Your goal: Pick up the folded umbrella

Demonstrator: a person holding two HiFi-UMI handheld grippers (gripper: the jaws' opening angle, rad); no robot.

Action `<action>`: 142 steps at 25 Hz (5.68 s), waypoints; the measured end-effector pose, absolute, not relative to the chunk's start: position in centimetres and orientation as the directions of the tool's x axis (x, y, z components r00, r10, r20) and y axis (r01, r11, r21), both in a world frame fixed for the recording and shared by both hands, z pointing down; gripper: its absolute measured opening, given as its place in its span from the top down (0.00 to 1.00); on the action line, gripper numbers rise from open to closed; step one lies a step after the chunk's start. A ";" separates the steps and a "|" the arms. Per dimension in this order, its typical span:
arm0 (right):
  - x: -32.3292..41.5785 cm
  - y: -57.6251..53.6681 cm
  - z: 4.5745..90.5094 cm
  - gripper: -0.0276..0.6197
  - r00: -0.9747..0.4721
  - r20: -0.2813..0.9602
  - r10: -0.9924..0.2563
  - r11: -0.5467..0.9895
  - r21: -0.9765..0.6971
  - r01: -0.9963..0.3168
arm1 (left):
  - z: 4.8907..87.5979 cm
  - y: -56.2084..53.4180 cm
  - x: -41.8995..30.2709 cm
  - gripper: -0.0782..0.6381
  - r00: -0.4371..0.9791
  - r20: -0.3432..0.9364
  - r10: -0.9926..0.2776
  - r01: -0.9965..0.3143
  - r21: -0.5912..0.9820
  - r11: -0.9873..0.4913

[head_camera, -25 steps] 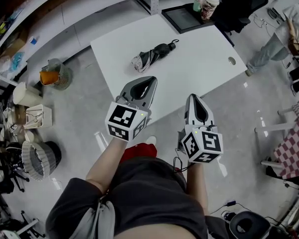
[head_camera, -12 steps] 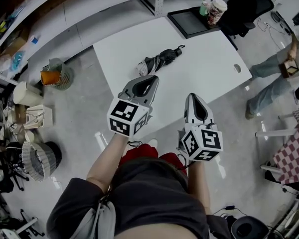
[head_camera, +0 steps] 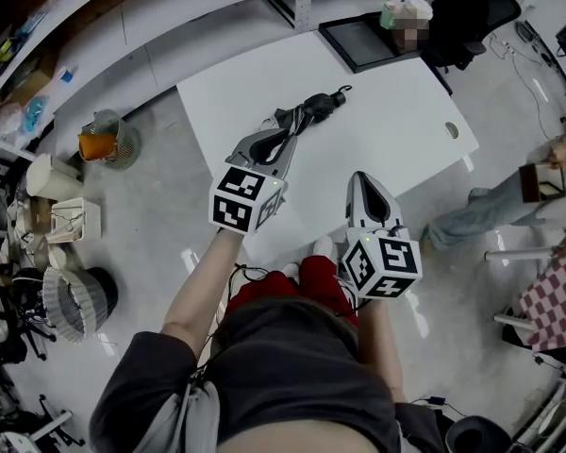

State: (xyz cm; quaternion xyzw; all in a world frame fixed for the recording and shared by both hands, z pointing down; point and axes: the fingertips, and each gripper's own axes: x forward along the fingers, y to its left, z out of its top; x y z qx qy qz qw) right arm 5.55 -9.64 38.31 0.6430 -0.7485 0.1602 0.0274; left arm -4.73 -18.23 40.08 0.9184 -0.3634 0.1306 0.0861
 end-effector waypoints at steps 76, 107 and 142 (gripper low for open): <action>12.4 -24.3 46.0 0.93 -0.345 0.430 -0.834 0.237 -0.286 -0.929 | 58.2 -32.2 2.8 0.51 0.388 0.888 -0.247 -0.480 -0.034 -0.877; 11.8 -25.1 47.5 0.93 -0.377 0.462 -0.802 0.261 -0.296 -0.919 | 59.4 -32.3 3.4 0.50 0.454 0.854 -0.253 -0.426 -0.041 -0.904; 11.3 -22.2 45.2 0.93 -0.325 0.428 -0.843 0.225 -0.269 -0.937 | 50.6 -29.7 5.2 0.52 0.556 0.596 -0.579 -0.629 -0.154 -0.762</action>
